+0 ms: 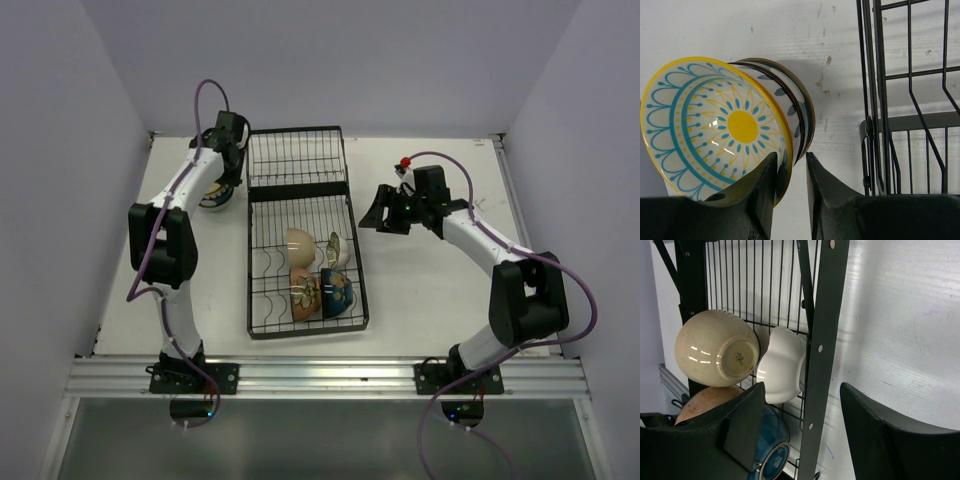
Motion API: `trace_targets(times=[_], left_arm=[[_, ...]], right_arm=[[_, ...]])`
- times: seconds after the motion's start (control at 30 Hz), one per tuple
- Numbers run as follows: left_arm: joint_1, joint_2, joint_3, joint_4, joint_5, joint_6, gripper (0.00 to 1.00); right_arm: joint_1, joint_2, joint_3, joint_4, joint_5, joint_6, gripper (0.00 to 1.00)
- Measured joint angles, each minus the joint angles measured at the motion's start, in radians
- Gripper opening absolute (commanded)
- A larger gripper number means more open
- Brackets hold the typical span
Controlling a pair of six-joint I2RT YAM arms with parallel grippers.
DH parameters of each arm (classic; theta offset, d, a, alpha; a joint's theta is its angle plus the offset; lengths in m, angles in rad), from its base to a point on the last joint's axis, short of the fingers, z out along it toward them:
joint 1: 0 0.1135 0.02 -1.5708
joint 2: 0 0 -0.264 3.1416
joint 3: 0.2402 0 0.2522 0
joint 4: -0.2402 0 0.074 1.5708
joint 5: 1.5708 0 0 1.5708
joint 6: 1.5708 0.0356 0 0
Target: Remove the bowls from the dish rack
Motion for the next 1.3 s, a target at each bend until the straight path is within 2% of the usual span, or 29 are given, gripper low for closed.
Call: trace_targets(times=[0.43, 0.67, 0.9, 1.1, 1.3], left_arm=[[0.0, 0.0, -0.024, 0.028, -0.003, 0.0, 0.31], [-0.002, -0.015, -0.024, 0.027, 0.0, -0.003, 0.53], [-0.002, -0.09, -0.023, 0.028, 0.0, -0.01, 0.66], [-0.002, -0.207, -0.049, 0.053, 0.026, -0.032, 0.68], [-0.003, -0.55, -0.359, 0.213, 0.263, -0.118, 0.72]], right_arm=[[0.0, 0.001, 0.0, 0.0, 0.0, 0.0, 0.66], [0.0, 0.006, 0.0, 0.0, -0.001, 0.0, 0.66], [0.0, 0.007, 0.0, -0.003, -0.001, 0.0, 0.66], [0.0, 0.014, 0.0, -0.012, 0.0, -0.002, 0.66], [0.0, 0.02, 0.008, -0.041, 0.0, -0.009, 0.67]])
